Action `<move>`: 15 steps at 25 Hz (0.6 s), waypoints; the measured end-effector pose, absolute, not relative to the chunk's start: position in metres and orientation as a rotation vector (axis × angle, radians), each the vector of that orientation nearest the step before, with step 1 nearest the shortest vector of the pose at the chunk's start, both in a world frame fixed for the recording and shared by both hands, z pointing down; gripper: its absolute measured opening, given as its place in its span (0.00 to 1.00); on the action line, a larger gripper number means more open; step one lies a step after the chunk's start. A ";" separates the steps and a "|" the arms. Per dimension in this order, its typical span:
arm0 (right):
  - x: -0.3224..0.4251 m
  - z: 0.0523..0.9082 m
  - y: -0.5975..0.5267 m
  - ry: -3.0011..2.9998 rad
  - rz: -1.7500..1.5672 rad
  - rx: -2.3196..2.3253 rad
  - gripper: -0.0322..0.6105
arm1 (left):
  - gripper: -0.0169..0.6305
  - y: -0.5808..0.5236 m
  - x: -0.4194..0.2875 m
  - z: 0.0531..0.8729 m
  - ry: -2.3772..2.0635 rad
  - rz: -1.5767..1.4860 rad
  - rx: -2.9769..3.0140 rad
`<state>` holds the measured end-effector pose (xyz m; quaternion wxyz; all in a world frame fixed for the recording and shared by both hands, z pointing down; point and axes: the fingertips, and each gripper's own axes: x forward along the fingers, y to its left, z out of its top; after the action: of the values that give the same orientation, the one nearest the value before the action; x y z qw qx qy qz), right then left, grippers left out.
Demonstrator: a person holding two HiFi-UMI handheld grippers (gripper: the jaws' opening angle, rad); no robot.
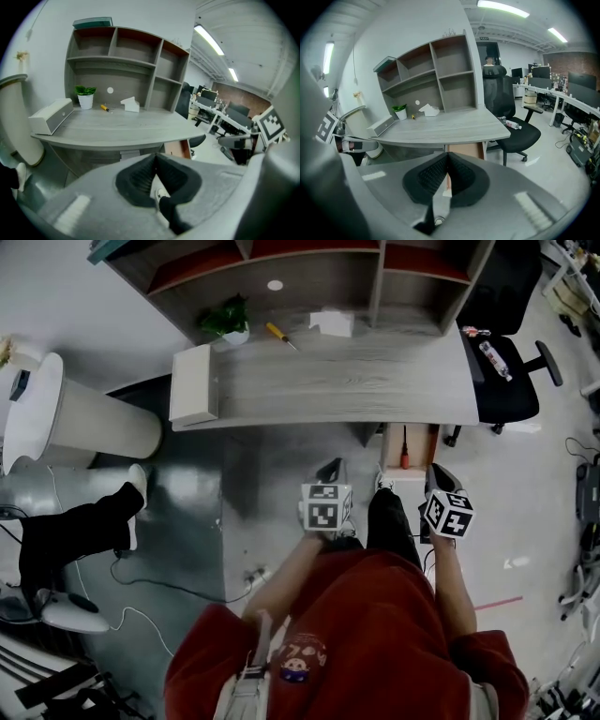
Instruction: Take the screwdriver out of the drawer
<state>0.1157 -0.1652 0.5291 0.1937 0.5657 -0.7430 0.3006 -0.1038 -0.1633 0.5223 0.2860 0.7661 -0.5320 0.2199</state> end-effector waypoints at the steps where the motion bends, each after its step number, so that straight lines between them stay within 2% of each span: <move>1: 0.117 0.533 -0.170 -2.085 0.846 1.578 0.05 | 0.02 -0.168 -0.102 0.525 -1.424 0.593 2.043; 15: 0.124 0.563 -0.212 -2.071 0.887 1.498 0.05 | 0.02 -0.203 -0.077 0.543 -1.393 0.641 2.012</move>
<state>0.1241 -0.2119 0.5627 0.2162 0.5406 -0.7473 0.3202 -0.0770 -0.2027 0.5427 0.3012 0.7584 -0.5251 0.2416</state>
